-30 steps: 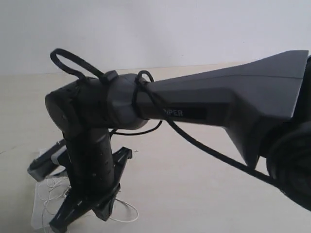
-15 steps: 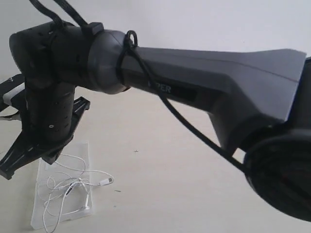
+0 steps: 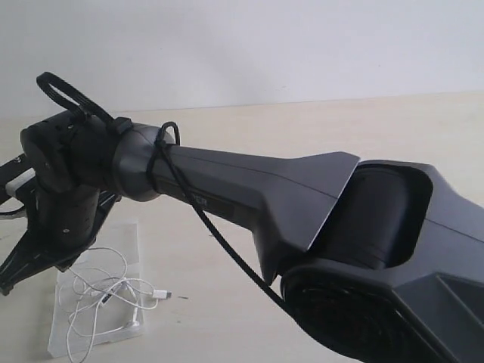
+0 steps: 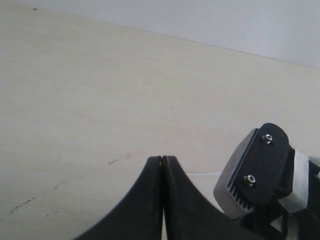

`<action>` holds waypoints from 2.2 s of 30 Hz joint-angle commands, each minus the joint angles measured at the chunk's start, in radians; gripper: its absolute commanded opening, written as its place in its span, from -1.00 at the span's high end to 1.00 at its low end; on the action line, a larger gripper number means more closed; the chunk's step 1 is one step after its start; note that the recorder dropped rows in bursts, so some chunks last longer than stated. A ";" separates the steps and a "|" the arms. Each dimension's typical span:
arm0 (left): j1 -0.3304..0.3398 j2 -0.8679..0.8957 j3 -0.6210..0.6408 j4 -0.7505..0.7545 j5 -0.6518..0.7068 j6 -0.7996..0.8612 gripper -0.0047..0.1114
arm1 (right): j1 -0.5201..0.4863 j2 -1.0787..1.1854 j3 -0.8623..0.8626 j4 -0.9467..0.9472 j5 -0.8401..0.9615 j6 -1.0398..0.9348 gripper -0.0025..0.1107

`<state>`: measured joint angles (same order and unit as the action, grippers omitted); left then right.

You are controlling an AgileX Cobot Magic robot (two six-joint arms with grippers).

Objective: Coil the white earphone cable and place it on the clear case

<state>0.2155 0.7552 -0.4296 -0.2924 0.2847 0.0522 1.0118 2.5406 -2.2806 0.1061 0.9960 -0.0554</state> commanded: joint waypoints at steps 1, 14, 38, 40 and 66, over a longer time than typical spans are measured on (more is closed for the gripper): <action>-0.008 -0.001 0.002 -0.002 -0.020 0.001 0.92 | -0.002 -0.008 -0.011 -0.011 0.021 0.003 0.62; -0.008 -0.001 0.002 0.000 -0.040 0.001 0.92 | -0.002 -0.084 -0.022 -0.059 0.070 0.013 -0.13; -0.006 -0.001 0.002 0.052 -0.058 0.001 0.92 | -0.128 -0.467 0.194 -0.465 0.225 0.151 0.96; -0.006 -0.001 0.002 0.056 -0.058 0.007 0.92 | -0.130 -0.581 0.351 -0.485 0.225 0.151 0.96; -0.006 -0.001 0.002 0.071 -0.086 0.023 0.92 | -0.128 -1.328 1.237 -0.438 -0.131 0.278 0.96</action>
<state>0.2155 0.7552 -0.4296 -0.2217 0.2103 0.0752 0.8857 1.2176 -1.0431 -0.3273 0.8817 0.2337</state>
